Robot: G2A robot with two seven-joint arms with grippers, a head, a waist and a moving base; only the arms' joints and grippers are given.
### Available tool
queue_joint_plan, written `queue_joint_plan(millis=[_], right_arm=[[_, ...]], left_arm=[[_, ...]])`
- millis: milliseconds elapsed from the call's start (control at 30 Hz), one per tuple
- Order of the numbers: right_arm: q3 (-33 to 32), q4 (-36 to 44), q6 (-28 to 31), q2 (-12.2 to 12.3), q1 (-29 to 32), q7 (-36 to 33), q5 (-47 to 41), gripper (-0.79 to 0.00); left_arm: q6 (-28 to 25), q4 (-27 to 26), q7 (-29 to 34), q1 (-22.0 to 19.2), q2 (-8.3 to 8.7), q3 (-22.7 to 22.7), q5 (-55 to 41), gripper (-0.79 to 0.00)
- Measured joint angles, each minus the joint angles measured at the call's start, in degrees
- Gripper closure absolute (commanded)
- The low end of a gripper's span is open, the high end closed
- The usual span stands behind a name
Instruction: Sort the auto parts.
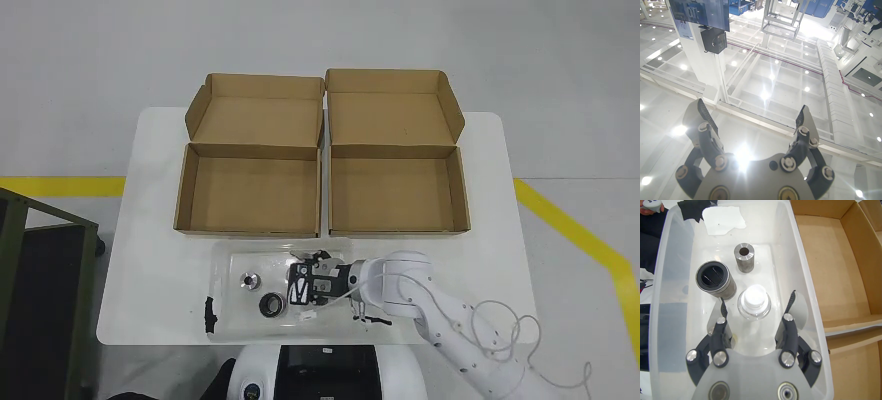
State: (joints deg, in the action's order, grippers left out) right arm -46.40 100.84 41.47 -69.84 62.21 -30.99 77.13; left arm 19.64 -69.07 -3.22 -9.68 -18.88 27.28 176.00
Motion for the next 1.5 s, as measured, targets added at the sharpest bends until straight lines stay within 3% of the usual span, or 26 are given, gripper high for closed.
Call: queue_joint_plan(millis=[67, 100, 700, 1033, 1500], right_arm=[[-0.1, 0.1, 0.1, 0.0, 0.0, -0.1, -0.1, -0.08], [-0.1, 0.1, 0.2, 0.1, 0.0, -0.1, -0.1, 0.0], [-4.7, 12.3, 4.1, 1.7, 3.8, 4.1, -3.7, 0.0], [-9.8, 16.4, 2.2, 2.2, 6.0, 11.2, -14.0, 0.0], [-22.0, 17.1, -1.5, 3.4, 9.4, 18.4, -31.2, 0.0]], left_arm=[[0.0, 0.0, 0.0, 0.0, 0.0, 0.0, 0.0, -0.785], [0.0, 0.0, 0.0, 0.0, 0.0, 0.0, 0.0, -0.785], [0.0, 0.0, 0.0, 0.0, 0.0, 0.0, 0.0, -0.785], [0.0, 0.0, 0.0, 0.0, 0.0, 0.0, 0.0, -0.785], [0.0, 0.0, 0.0, 0.0, 0.0, 0.0, 0.0, -0.785]])
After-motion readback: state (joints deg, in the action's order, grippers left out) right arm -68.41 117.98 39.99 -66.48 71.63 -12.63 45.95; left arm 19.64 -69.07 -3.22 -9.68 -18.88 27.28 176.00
